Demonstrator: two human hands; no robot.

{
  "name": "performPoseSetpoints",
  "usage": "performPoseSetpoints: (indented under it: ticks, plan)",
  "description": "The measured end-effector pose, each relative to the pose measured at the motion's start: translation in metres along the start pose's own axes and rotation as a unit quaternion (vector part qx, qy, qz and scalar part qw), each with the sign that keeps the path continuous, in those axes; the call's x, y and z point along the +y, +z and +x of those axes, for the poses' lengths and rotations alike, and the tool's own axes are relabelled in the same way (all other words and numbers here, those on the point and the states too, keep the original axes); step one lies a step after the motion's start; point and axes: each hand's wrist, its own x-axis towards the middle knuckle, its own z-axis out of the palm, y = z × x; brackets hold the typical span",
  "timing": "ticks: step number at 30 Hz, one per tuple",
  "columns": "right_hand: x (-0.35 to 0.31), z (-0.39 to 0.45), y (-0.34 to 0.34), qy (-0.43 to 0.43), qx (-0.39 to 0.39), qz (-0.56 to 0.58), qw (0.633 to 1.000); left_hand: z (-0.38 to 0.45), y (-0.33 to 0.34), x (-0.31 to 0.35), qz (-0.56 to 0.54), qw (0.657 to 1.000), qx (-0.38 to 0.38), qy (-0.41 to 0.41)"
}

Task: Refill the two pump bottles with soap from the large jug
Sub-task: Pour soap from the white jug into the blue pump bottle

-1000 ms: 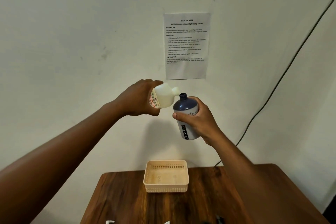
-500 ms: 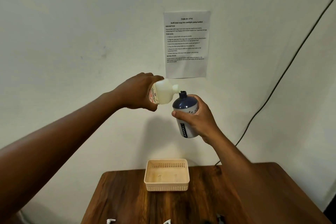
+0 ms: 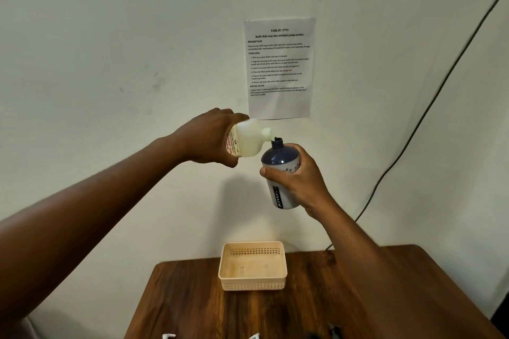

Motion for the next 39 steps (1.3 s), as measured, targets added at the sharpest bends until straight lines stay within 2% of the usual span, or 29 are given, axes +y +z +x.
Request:
performPoseSetpoints:
  ticks: [39]
  plan:
    - [-0.013, -0.004, -0.006, -0.011, 0.014, 0.003, 1.000, 0.005, -0.017, 0.010, 0.032, 0.999, 0.000, 0.003]
